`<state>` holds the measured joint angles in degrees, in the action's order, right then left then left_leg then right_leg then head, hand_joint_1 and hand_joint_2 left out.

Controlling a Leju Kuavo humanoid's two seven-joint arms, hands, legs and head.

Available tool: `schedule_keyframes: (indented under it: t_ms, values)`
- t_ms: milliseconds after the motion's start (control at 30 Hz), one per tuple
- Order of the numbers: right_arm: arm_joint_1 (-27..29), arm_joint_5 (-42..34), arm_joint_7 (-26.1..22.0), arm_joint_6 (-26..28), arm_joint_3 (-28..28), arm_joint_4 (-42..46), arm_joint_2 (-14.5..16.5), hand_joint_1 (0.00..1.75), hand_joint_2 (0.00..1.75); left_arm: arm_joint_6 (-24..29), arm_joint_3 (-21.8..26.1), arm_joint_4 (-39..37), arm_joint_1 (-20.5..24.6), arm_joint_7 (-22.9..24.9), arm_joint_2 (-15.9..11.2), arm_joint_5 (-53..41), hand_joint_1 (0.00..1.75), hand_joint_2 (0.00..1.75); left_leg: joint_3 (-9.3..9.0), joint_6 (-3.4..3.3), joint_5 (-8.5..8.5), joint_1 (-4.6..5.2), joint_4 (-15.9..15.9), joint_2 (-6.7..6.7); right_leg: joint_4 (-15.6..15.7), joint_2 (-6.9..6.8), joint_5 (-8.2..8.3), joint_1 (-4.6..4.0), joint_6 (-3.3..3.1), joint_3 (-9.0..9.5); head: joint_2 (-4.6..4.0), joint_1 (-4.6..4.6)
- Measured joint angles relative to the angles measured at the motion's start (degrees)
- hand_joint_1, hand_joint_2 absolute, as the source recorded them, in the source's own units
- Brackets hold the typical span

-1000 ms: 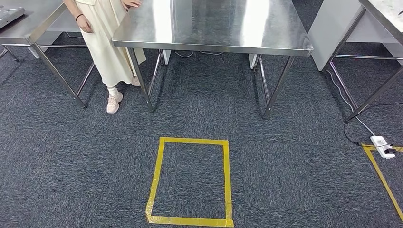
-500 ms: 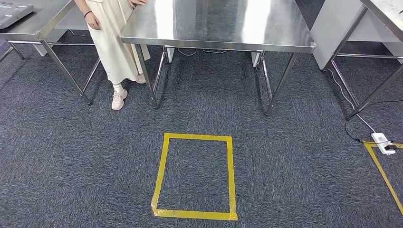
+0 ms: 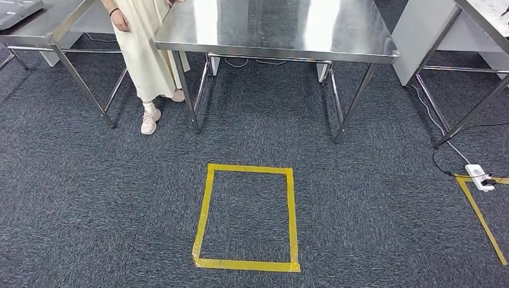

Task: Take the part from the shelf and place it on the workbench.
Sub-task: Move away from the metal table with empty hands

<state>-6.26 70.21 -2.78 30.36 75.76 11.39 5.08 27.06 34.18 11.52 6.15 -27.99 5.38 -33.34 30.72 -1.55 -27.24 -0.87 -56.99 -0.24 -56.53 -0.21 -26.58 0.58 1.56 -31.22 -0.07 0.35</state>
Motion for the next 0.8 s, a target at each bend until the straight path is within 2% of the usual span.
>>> schedule_keyframes:
  t_ms: [67,100,133,167,200,233,267,300,333,367,400,433,500,533,567,633,667,700,733,767,800]
  values:
    - [0.0,0.0,0.0,0.0,0.0,0.0,0.0,0.00,1.75,0.0,0.0,0.0,0.0,0.0,0.0,0.1,0.00,0.00,0.27,-1.20,0.90,-0.03,0.8,0.15,-3.6,0.05,-2.29,0.02,-0.09,-1.84,0.00,0.15]
    - [0.0,0.1,0.0,0.0,0.0,0.0,0.0,0.00,1.75,0.0,0.0,0.0,0.0,0.0,0.0,0.1,0.00,0.00,0.54,-1.54,1.21,0.03,0.9,0.24,-7.3,0.06,-4.33,0.22,-0.36,-3.55,0.00,0.23]
    - [0.0,0.1,0.0,0.0,0.0,0.0,0.0,0.00,1.75,0.0,0.0,0.0,0.0,0.0,0.0,0.1,0.00,0.00,0.89,-1.72,1.45,0.07,0.9,0.29,-11.6,0.07,-6.36,0.28,-0.53,-5.36,0.00,0.32]
    - [0.1,0.1,-0.1,0.0,0.0,0.0,0.0,0.00,1.75,0.0,0.0,0.0,0.0,0.0,0.0,0.1,0.00,0.00,1.21,-1.75,1.67,0.14,0.9,0.33,-15.1,0.07,-7.78,0.33,-0.43,-6.77,0.00,0.35]
    - [0.1,0.1,-0.1,0.0,0.0,0.0,0.0,0.00,1.75,0.0,0.0,0.0,-0.1,0.0,0.0,0.1,0.00,0.00,1.50,-1.72,1.88,0.20,0.9,0.36,-17.0,0.08,-8.43,0.36,-0.13,-7.32,0.00,0.35]
    - [0.1,0.1,-0.1,0.0,0.0,0.0,0.0,0.00,1.75,0.0,0.0,0.0,-0.1,0.0,0.0,0.1,0.00,0.00,1.71,-1.62,2.06,0.22,0.8,0.35,-16.2,0.08,-8.01,0.35,0.32,-6.45,0.00,0.36]
    - [0.1,0.1,-0.1,0.0,0.0,0.0,-0.1,0.00,1.75,0.0,0.0,0.0,-0.1,0.0,0.0,0.1,0.00,0.00,1.85,-1.49,2.23,0.24,0.8,0.33,-12.9,0.07,-6.84,0.37,0.79,-4.38,0.00,0.36]
    - [0.1,0.1,-0.1,0.0,0.0,0.0,-0.1,0.00,1.75,0.0,0.0,0.0,-0.1,0.0,0.0,0.1,0.00,0.00,1.93,-1.31,2.36,0.27,0.7,0.31,-8.1,0.07,-5.34,0.46,1.15,-1.47,0.00,0.37]
    - [0.0,0.1,-0.1,0.0,0.0,0.0,-0.1,0.00,1.75,0.0,0.0,0.0,-0.1,0.0,0.0,0.1,0.00,0.00,2.00,-1.08,2.44,0.43,0.6,0.29,-3.7,0.09,-4.01,0.39,1.25,1.02,0.00,0.39]
    - [0.0,0.1,-0.2,0.0,0.0,0.0,-0.1,0.00,1.75,0.0,0.0,0.0,-0.1,0.0,0.0,0.1,0.00,0.00,2.06,-0.82,2.52,0.59,0.5,0.30,-0.5,0.12,-3.09,0.33,1.06,2.64,0.00,0.37]
    - [-0.1,0.2,-0.2,0.0,0.0,0.0,-0.1,0.00,1.75,0.0,0.0,0.0,-0.1,0.0,0.0,0.1,0.00,0.00,2.12,-0.55,2.61,0.75,0.4,0.30,1.1,0.15,-2.62,0.21,0.76,3.34,0.00,0.33]
    - [0.0,0.2,-0.2,0.0,0.0,0.0,-0.1,0.00,1.75,0.0,0.0,0.0,-0.1,0.0,0.0,0.1,0.00,0.00,2.17,-0.25,2.72,0.84,0.4,0.30,1.2,0.17,-2.44,0.00,0.38,3.19,0.00,0.29]
    - [0.0,0.2,-0.3,0.0,0.0,0.0,-0.1,0.00,1.75,0.0,0.0,0.0,-0.1,0.0,0.0,0.1,0.00,0.00,2.40,0.35,2.70,0.63,0.1,0.26,1.2,0.13,-1.96,0.30,-0.39,3.12,0.00,0.23]
    - [0.0,0.2,-0.3,-0.1,0.0,0.0,-0.1,0.00,1.75,0.0,0.0,0.0,-0.1,0.0,0.0,0.1,0.00,0.00,2.84,0.65,1.83,0.48,-0.8,0.22,1.3,0.08,-1.63,0.51,-0.91,3.11,0.00,0.17]
    - [0.0,0.2,-0.3,-0.1,0.0,0.0,-0.1,0.00,1.75,0.0,0.0,0.0,-0.1,0.0,-0.1,0.1,0.00,0.00,3.76,0.95,0.10,0.33,-2.9,0.18,1.3,0.01,-1.28,0.74,-1.44,3.02,0.00,0.07]
    - [0.0,0.2,-0.3,-0.1,0.0,0.0,-0.1,0.00,1.75,-0.1,0.0,0.0,-0.1,0.0,-0.1,0.1,0.00,0.00,6.72,1.47,-4.68,0.11,-10.2,0.15,1.2,-0.10,-0.77,0.64,-2.15,2.47,0.00,-0.14]
    - [0.1,0.2,-0.3,-0.1,0.0,0.0,-0.1,0.00,1.75,-0.1,0.0,0.0,-0.1,0.0,-0.1,0.1,0.00,0.00,8.15,1.66,-6.48,0.06,-14.0,0.14,1.1,-0.14,-0.62,0.51,-2.27,2.10,0.00,-0.17]
    - [0.1,0.2,-0.3,-0.1,0.0,0.0,-0.1,0.00,1.75,-0.1,0.0,0.0,-0.1,0.0,0.0,0.1,0.00,0.00,8.85,1.75,-7.22,0.04,-16.2,0.15,0.9,-0.15,-0.51,0.41,-2.32,1.75,0.00,-0.16]
    - [0.1,0.1,-0.3,-0.1,0.0,0.0,-0.1,0.00,1.75,-0.1,0.0,0.0,-0.2,0.1,0.0,0.1,0.00,0.00,8.52,1.72,-6.91,0.04,-16.4,0.15,0.7,-0.14,-0.44,0.33,-2.30,1.42,0.00,-0.17]
    - [0.1,0.1,-0.3,-0.1,0.0,0.0,-0.1,0.00,1.75,-0.2,0.0,0.0,-0.2,0.1,-0.1,0.0,0.00,0.00,6.89,1.57,-5.55,0.05,-14.1,0.15,0.5,-0.12,-0.41,0.28,-2.29,1.18,0.00,-0.17]
    - [0.1,0.1,-0.3,-0.1,0.0,0.0,-0.1,0.00,1.75,-0.2,0.0,0.0,-0.1,0.2,-0.1,0.0,0.00,0.00,4.39,1.29,-3.76,0.06,-10.1,0.14,0.3,-0.09,-0.40,0.23,-2.26,1.03,0.00,-0.17]
